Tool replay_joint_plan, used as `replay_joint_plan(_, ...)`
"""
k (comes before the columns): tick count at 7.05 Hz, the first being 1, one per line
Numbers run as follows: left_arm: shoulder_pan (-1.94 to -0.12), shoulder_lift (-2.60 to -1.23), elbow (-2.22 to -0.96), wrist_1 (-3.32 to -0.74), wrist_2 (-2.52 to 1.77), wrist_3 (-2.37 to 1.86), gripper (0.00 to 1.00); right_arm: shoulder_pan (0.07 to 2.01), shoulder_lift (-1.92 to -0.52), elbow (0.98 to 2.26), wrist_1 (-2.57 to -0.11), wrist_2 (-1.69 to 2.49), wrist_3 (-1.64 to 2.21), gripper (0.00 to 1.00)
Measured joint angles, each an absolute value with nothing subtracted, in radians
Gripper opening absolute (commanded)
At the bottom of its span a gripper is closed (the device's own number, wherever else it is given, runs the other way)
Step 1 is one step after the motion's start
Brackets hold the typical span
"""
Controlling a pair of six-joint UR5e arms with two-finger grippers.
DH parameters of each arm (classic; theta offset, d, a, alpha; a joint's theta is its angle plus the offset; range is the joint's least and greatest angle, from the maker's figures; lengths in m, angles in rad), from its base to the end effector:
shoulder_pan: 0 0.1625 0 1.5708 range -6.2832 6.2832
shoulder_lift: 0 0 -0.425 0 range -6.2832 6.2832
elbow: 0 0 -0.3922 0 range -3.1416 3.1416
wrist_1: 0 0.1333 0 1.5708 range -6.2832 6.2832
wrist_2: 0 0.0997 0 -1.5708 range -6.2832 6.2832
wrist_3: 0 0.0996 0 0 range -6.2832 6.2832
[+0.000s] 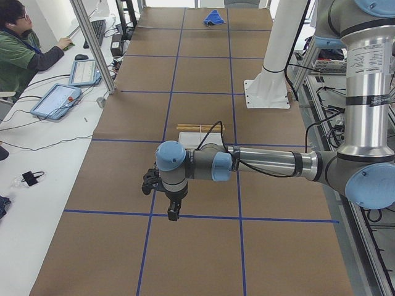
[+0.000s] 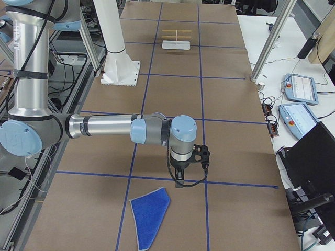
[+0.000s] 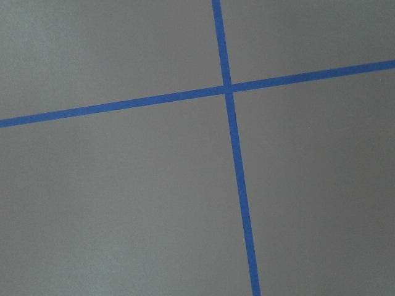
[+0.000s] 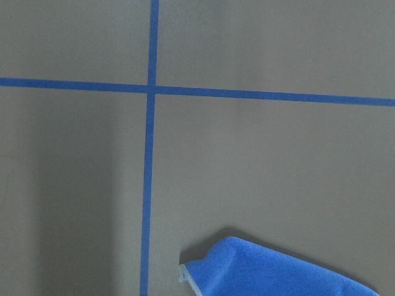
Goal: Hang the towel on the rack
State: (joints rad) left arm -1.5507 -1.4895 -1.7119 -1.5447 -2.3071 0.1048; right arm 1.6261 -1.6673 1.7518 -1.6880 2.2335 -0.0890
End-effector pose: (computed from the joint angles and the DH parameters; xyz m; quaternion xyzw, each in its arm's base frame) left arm -0.0572 -0.4604 0.6331 0.0309 0.3589 0.0643 0.9307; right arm 0.0966 -0.4423 0.6342 0.0080 -0.3255 -0.0106 0.9454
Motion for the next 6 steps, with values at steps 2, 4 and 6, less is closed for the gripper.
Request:
replay_joint_plan(2, -1.55, -1.49, -1.713, -1.545, -2.307, 0.105, 0.99, 1.626, -1.667, 1.75, -1.687, 2.233, -0.09, 1.0)
replay_joint_plan(4, -1.549, -1.488, -1.73, -1.545, -2.306, 0.106, 0.99, 1.61, -1.667, 1.752, -1.687, 2.225, -0.091, 1.0)
replay_joint_plan(6, -1.549, -1.49, -1.777, -1.546, -2.305, 0.106, 0.99, 1.59, -1.658, 1.764, -1.674, 2.23, -0.084, 1.0)
